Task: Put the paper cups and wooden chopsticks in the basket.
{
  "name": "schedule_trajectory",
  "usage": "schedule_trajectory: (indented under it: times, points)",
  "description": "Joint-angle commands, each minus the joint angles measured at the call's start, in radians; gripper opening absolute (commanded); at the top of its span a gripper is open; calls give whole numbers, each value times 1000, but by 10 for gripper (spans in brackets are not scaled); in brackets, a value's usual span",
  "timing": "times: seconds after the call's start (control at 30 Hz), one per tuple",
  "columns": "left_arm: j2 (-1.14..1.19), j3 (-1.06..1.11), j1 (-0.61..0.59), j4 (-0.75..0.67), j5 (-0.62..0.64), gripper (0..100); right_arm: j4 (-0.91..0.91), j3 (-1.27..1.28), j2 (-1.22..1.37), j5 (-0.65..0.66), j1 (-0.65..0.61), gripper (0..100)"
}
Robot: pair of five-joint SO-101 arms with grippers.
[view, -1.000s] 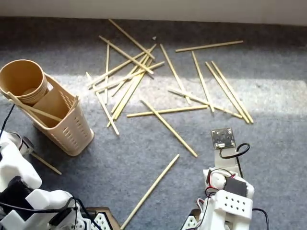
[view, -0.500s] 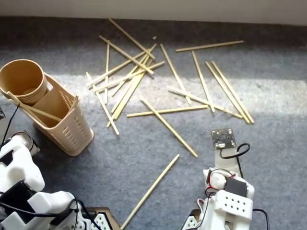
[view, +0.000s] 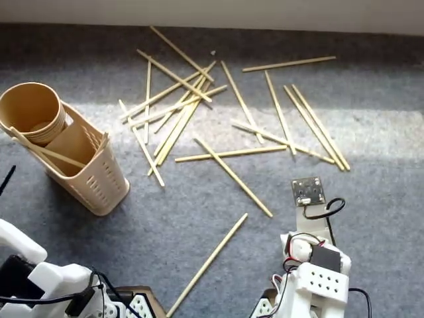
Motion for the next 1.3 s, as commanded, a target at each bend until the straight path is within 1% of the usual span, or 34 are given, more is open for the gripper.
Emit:
schedule_trajectory:
  times: [0.0,0.07,0.17,0.27,0.4,0.47,0.53,0.63,0.7,0.77,0.9,0.97,1.03,1.1,1.2,1.27]
  points:
    - [-16,-257,-4,137,18,5,-22,2,10,11,-13,59]
    - [-16,-378,-1,189,18,5,-22,2,10,11,-13,59]
    - [-16,-565,16,229,18,5,-24,2,10,11,-13,59]
    - [-16,-760,101,310,17,5,-24,2,10,11,-13,59]
    - [-16,-1029,317,493,12,5,-24,2,10,9,-33,59]
    - [-15,-1145,456,560,2,5,-24,2,10,9,-33,59]
    - [-12,-1231,608,597,-41,5,-24,2,10,11,-33,59]
    - [-5,-1279,789,600,-80,4,-24,2,10,14,-33,59]
    - [-5,-1279,862,594,-78,4,-24,2,10,14,-33,59]
    - [-5,-1277,905,583,-72,4,-24,2,10,15,-35,59]
    - [-15,-1277,918,583,-46,3,-24,2,10,15,-36,59]
    - [-16,-1283,937,586,-54,3,-24,2,10,15,-36,59]
    - [-38,-1299,984,591,-106,3,-25,2,10,17,-36,59]
    - [-97,-1317,1032,661,-143,3,-25,2,10,17,-36,59]
    - [-208,-1316,1089,809,-146,3,-25,2,10,17,-36,59]
    - [-272,-1307,1096,873,-146,3,-25,2,10,17,-36,59]
